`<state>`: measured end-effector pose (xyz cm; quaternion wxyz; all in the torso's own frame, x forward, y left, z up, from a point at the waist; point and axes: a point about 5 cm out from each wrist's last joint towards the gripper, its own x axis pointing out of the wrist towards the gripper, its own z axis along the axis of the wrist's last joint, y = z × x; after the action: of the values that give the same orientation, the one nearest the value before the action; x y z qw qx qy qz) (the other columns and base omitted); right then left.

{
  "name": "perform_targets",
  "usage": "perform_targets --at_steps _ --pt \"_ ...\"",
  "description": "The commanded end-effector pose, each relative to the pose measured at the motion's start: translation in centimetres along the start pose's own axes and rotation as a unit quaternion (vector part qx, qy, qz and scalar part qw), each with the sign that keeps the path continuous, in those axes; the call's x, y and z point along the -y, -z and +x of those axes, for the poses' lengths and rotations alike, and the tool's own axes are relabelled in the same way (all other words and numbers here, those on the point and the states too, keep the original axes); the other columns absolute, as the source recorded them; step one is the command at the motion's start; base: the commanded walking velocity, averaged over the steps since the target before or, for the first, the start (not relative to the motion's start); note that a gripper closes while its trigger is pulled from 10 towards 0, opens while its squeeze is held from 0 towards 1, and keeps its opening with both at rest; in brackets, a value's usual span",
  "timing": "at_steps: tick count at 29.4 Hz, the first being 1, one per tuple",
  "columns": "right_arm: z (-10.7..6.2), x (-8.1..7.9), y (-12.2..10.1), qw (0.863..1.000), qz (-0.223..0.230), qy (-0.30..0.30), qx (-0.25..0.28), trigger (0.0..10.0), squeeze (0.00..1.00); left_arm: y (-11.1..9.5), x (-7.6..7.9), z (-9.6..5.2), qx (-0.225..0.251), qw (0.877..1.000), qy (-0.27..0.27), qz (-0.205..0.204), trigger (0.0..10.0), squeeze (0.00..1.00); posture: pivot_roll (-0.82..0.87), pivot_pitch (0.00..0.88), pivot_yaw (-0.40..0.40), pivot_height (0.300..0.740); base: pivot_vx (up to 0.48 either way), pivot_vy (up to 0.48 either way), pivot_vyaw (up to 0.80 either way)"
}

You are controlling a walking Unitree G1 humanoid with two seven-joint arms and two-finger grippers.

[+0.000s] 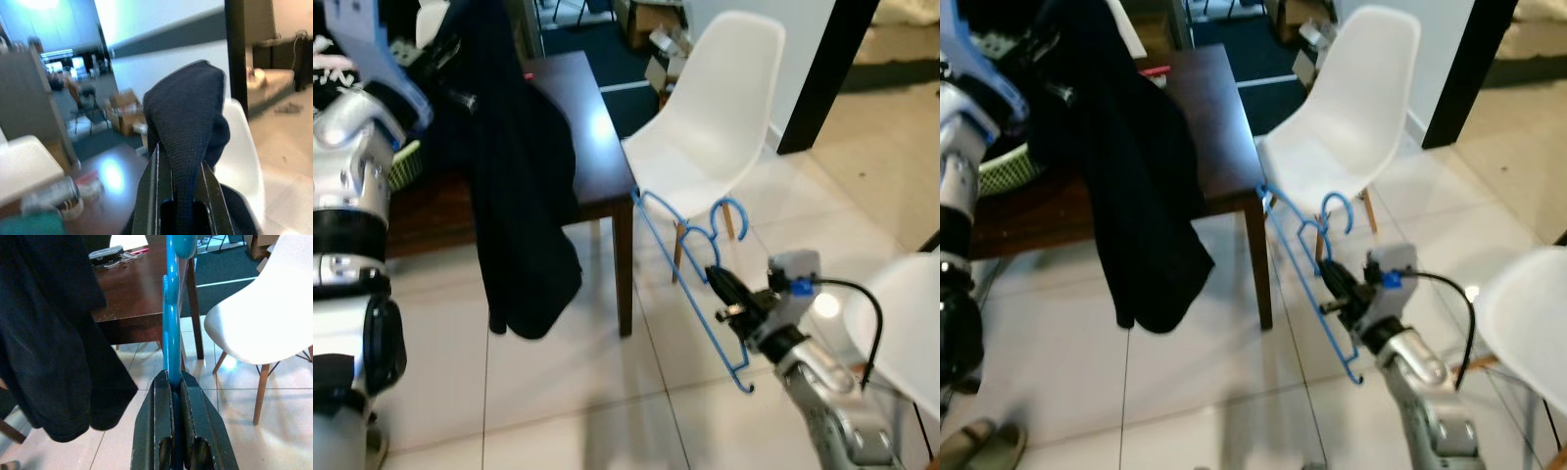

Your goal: Hang hanger

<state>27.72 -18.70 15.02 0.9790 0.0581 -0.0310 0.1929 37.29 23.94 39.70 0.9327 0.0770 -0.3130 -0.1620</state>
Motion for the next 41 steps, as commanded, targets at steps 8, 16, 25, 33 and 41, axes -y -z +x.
perform_targets --at_steps 8,16,25,33,41 --pt "0.2 -0.4 0.4 1.0 0.011 -0.005 0.001 10.0 0.0 -4.5 -1.7 1.6 0.043 0.998 0.0 0.045 10.0 0.0 0.0 0.136 0.073 0.74 0.315 0.0 0.0" --pt "0.1 -0.2 0.5 1.0 0.014 0.009 0.001 10.0 0.0 -10.1 -1.3 4.3 0.073 0.994 0.004 0.086 10.0 0.0 0.01 0.131 0.091 0.74 0.313 0.0 0.0" --pt "0.0 -0.1 0.6 1.0 0.017 0.019 0.001 10.0 0.0 -12.5 -1.7 4.9 0.073 0.99 -0.026 0.122 10.0 0.0 0.0 0.127 0.102 0.74 0.315 0.0 0.0" --pt "0.0 -0.2 0.7 1.0 0.018 0.019 0.0 10.0 0.0 -11.9 -3.2 4.0 0.057 0.99 -0.059 0.112 10.0 0.0 0.01 0.122 0.099 0.74 0.315 0.0 0.0" --pt "-0.1 -0.3 0.6 1.0 0.017 0.016 0.0 10.0 0.0 -8.4 -3.4 3.3 0.015 0.994 -0.058 0.097 10.0 0.0 0.0 0.122 0.092 0.74 0.375 0.0 0.0"
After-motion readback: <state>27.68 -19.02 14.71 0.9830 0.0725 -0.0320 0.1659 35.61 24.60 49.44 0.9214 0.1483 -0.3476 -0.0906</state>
